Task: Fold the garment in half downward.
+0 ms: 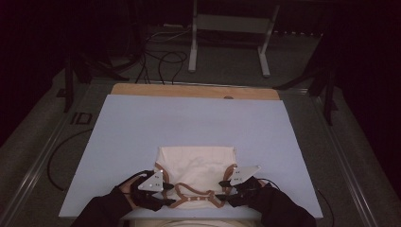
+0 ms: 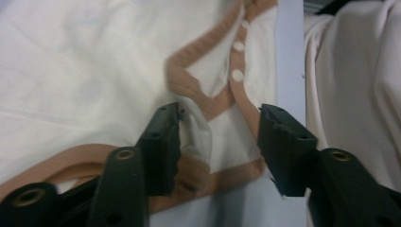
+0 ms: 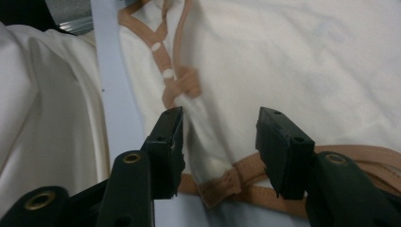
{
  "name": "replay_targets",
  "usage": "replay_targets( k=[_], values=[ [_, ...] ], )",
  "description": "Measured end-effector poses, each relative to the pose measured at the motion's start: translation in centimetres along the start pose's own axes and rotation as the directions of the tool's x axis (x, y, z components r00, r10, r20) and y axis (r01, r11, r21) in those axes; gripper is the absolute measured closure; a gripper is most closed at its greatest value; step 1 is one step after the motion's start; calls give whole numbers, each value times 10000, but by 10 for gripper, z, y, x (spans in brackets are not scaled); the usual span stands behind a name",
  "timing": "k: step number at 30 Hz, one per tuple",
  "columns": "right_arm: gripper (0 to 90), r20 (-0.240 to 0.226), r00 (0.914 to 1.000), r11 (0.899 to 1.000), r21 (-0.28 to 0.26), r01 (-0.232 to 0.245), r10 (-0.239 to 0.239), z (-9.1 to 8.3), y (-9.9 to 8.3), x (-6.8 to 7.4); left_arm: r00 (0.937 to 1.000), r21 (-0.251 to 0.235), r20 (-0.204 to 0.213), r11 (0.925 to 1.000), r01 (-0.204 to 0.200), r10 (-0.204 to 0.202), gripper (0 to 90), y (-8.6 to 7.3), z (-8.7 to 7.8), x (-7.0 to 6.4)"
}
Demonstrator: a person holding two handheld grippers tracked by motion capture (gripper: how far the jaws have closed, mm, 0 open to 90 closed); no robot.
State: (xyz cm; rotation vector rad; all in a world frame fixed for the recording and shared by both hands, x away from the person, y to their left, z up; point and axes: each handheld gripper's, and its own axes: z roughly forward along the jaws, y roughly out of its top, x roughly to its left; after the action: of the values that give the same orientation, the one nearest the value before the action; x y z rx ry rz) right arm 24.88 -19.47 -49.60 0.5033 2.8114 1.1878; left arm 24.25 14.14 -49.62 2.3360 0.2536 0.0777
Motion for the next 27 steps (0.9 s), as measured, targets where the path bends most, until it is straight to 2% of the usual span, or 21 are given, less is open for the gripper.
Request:
replay_targets(
  k=[3,4,5,6,7,8,9,10,11,13,17,18,19,20,21,23,25,27],
  values=[
    [546,-89,9998,9998,-12,184,-184,1,2,2,9996,-225,-254,9997,130,-136,471,1,-2,1],
    [551,-256,9991,9994,-12,345,-345,2,3,4,9995,-258,-181,9994,236,-241,472,1,-1,2],
    [607,-440,9985,9995,61,320,-317,2,4,6,9999,-164,-26,9998,108,-108,479,1,0,2],
    [607,-440,9985,9995,61,320,-317,2,4,6,9999,-164,-26,9998,108,-108,543,1,0,2],
    [660,-521,9975,9988,98,485,-479,3,4,8,9997,-11,236,10000,-65,65,543,0,1,0],
    [741,-654,9956,9972,268,694,-675,5,5,11,9985,180,474,9994,-290,281,630,1,4,-4],
    [741,-654,9956,9972,268,694,-675,5,5,11,9985,180,474,9994,-290,281,681,1,4,-4],
    [796,-689,9944,9962,291,826,-804,6,5,12,9975,246,563,9988,-430,416,723,1,6,-6],
    [817,-718,9937,9955,322,890,-865,5,4,12,9965,292,654,9981,-544,524,771,2,7,-8],
    [817,-774,9925,9948,316,968,-941,5,4,13,9947,331,848,9976,-604,574,812,3,8,-10],
    [789,-1082,9907,9958,302,867,-830,5,3,16,9932,441,1008,9970,-632,585,818,2,9,-11],
    [774,-1376,9860,9943,366,1005,-946,7,0,18,9903,675,1293,9959,-604,513,805,0,12,-11],
    [774,-1376,9860,9943,366,1005,-946,7,0,18,9903,675,1293,9959,-604,513,800,0,12,-11],
    [778,-1600,9823,9931,490,1065,-975,8,-1,18,9867,811,1574,9952,-545,412,784,-2,14,-11],
    [779,-1680,9810,9925,574,1081,-971,8,-2,18,9867,811,1574,9952,-545,412,766,-2,14,-11],
    [770,-1854,9776,9915,636,1137,-1002,9,-3,18,9821,879,1874,9955,-355,185,732,-5,15,-11],
    [737,-1996,9763,9930,644,988,-842,9,-4,18,9823,884,1871,9957,-282,112,711,-6,15,-11],
    [707,-2212,9730,9935,767,844,-656,11,-7,17,9789,929,2045,9955,-166,-28,683,-7,13,-11]
  ],
)
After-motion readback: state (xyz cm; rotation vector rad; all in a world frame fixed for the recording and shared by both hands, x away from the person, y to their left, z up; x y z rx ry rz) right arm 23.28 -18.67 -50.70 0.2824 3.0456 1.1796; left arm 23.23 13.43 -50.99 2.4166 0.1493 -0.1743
